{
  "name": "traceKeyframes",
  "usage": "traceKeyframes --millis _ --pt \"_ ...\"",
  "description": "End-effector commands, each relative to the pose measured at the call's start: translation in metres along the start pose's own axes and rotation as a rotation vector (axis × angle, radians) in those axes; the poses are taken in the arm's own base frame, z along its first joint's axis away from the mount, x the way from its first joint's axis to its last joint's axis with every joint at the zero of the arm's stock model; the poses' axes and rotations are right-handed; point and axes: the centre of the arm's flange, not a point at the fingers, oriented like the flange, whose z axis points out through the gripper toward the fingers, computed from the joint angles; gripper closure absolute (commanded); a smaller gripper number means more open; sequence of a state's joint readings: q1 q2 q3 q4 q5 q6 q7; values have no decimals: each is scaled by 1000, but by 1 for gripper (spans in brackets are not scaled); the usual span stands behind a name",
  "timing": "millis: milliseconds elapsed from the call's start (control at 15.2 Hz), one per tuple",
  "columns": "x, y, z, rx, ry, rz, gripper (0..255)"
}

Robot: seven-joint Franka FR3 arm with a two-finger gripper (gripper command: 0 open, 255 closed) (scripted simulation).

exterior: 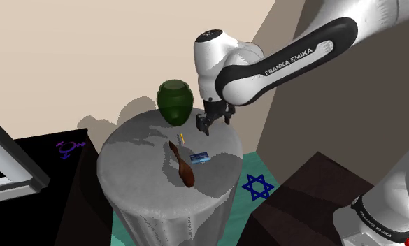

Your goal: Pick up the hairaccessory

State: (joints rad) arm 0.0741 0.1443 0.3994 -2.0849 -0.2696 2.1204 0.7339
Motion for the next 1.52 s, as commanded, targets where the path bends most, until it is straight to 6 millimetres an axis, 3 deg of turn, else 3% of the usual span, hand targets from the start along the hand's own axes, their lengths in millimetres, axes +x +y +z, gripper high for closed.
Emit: traceKeyframes --millis 0,924,1452 --pt "12 -21 15 -3 -2 1 0" --pt "94 -163 104 -24 -14 6 0" --pt "92 -170 143 -24 -14 6 0"
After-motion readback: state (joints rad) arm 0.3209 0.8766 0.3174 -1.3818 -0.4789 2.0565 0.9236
